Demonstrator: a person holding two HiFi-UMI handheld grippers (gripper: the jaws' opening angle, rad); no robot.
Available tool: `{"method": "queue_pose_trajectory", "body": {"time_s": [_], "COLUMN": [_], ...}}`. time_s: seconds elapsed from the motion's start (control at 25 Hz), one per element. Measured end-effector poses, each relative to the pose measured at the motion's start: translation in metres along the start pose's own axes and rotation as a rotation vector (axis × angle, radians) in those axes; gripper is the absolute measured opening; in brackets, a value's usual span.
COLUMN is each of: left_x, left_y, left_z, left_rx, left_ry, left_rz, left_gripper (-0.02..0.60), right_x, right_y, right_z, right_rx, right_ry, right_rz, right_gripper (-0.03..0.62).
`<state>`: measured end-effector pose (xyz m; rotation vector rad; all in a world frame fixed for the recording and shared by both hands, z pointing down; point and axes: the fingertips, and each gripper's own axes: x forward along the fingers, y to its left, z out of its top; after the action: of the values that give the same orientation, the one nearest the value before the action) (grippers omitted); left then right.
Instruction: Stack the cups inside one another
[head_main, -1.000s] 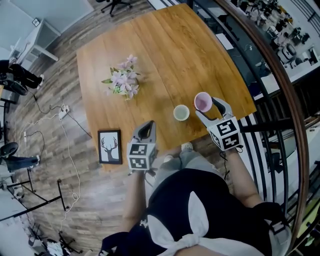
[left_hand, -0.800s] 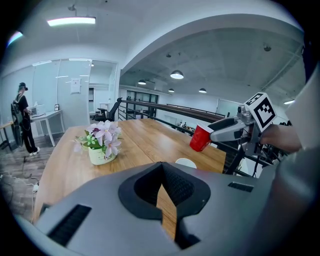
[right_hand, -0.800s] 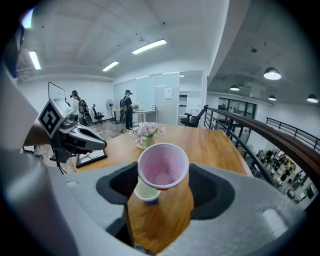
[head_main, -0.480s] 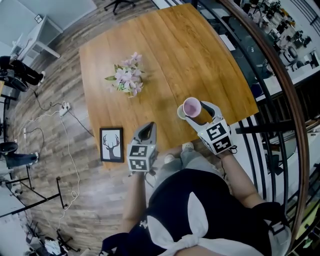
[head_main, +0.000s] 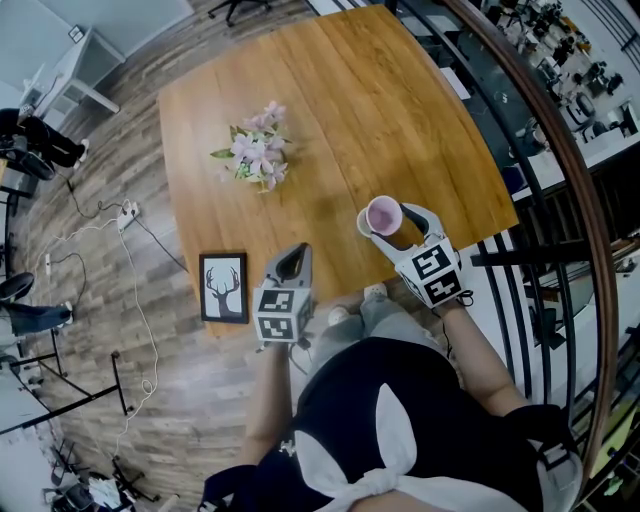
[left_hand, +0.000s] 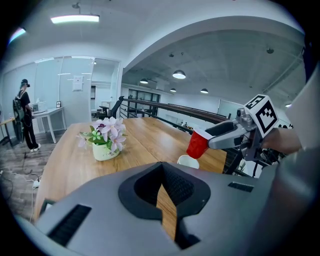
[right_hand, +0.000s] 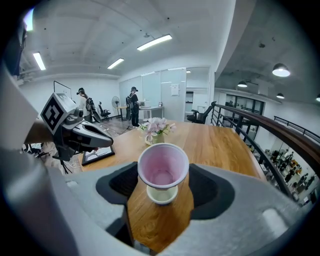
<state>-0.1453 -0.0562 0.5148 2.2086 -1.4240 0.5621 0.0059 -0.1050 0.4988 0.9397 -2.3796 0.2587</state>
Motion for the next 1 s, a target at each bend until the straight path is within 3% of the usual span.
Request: {"method": "queue_pose_trajectory", "body": {"time_s": [1.0], "left_x": [-0.003], "left_y": [0.005], "left_z": [-0.019], "left_rx": [-0.031], "left_ry": [0.046], "left_rz": [0.028], "left_gripper": [0.017], "right_x": [0.037], "right_y": [0.005], "right_z": [-0.043], "right_rx": [0.009], "right_ry": [0.099], "right_rz": [0.054], "right_gripper": [0.337]}}
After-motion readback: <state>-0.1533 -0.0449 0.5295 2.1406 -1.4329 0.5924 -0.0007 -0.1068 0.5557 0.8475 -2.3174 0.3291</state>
